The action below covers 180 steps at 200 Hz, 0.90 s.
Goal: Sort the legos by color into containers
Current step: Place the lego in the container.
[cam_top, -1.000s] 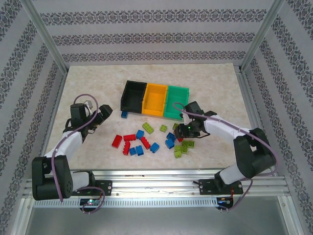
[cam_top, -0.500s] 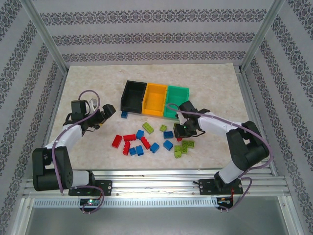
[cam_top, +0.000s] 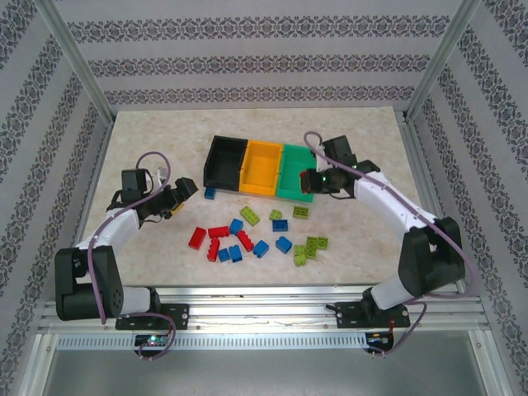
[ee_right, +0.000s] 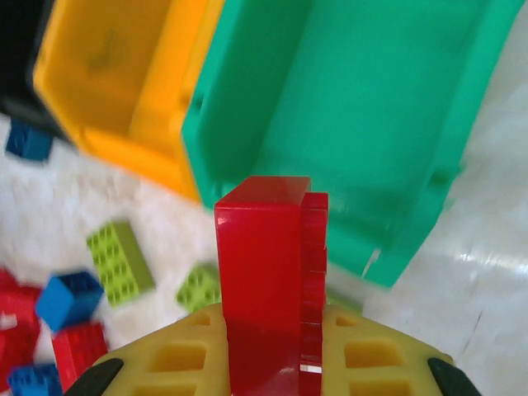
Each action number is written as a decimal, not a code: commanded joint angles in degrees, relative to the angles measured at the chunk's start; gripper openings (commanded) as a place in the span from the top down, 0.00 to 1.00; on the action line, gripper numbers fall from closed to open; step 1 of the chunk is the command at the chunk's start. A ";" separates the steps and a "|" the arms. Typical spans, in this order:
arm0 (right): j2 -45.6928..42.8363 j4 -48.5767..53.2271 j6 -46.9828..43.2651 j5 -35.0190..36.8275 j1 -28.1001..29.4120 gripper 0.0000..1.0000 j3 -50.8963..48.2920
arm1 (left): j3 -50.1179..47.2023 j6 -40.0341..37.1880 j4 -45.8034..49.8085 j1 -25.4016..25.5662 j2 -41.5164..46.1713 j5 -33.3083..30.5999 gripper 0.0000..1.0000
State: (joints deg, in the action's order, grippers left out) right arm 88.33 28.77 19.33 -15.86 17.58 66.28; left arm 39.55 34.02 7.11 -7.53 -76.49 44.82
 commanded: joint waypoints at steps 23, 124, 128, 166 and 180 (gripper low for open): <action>9.15 -0.92 1.35 -3.71 -2.28 0.59 8.26 | 2.87 -3.12 5.88 2.49 0.57 1.61 0.05; -7.42 -3.93 -1.14 -0.76 -0.71 0.54 -11.43 | 4.24 -6.46 11.90 5.87 -0.20 0.05 0.07; -7.97 -3.90 -1.18 -0.51 -0.63 0.54 -12.32 | 4.70 -6.62 12.99 6.21 -0.43 -0.21 0.07; -10.55 -5.28 -0.18 1.64 -0.64 0.55 -17.32 | 9.00 -7.60 28.44 8.73 -2.47 -9.64 0.09; -9.96 -5.08 -0.21 1.36 -0.55 0.55 -17.12 | 10.03 -8.52 31.91 9.64 -3.46 -10.49 0.10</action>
State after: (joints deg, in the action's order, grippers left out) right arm 78.76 24.80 19.31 -16.05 16.88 49.89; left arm 47.20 28.38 26.85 0.71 -78.26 39.35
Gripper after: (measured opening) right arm 0.451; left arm 0.907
